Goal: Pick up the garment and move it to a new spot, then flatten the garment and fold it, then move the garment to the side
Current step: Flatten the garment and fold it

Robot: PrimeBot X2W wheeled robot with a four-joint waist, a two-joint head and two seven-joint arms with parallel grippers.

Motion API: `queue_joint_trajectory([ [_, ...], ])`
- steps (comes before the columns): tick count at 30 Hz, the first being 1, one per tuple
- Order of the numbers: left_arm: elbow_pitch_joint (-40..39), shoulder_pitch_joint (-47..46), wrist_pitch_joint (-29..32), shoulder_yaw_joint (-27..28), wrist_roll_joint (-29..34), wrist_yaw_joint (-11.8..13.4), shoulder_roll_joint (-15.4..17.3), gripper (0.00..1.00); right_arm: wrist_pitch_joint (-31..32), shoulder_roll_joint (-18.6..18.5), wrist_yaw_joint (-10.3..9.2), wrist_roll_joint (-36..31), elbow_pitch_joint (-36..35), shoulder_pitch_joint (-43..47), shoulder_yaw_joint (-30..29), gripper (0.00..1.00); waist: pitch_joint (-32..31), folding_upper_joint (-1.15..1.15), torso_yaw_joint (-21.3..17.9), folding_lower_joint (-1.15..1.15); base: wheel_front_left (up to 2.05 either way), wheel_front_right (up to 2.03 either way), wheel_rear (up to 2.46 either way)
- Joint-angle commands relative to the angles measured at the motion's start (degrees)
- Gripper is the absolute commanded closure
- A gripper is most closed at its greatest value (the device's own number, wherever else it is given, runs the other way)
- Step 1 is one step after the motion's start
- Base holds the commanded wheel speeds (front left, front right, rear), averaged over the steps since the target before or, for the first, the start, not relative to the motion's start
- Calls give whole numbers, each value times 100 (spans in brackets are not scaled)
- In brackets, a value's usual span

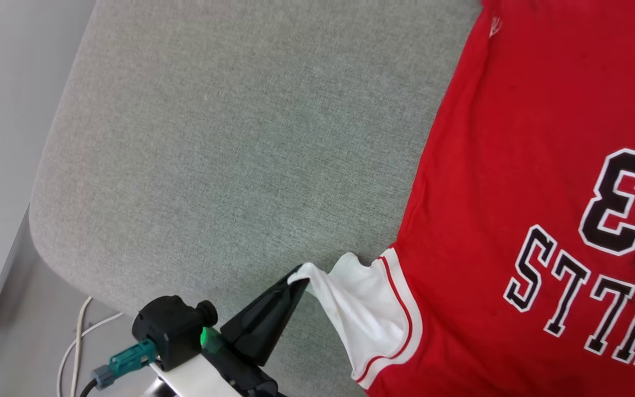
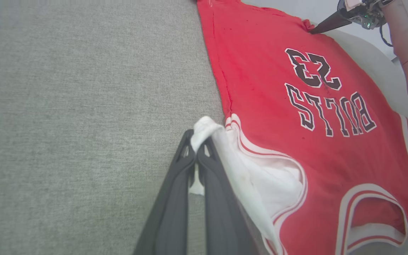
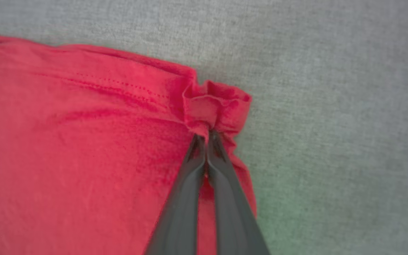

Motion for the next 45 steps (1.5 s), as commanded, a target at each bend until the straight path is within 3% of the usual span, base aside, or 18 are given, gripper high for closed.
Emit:
queue_joint_trajectory([
  [1,13,26,-54,39,-14,39,0,100,32,43,-3,29,212,404,-12,100,-170,0,-124,-1,0,0,0],
  [9,144,246,-81,268,-57,260,214,100,-522,85,-3,167,253,1232,126,100,-1003,0,-709,-1,0,0,0],
  [22,249,938,-138,624,-249,637,607,100,-1246,361,-2,1092,-59,2876,591,100,-2377,0,-1908,-1,0,0,0],
  [37,322,1247,-257,731,-405,864,568,100,-1888,907,-2,1428,-1209,4989,92,100,-3027,0,-2461,-1,0,0,0],
  [45,446,1261,-406,747,-456,908,455,100,-2344,1455,-2,1493,-1356,5753,58,100,-3100,0,-2606,-1,0,0,0],
])
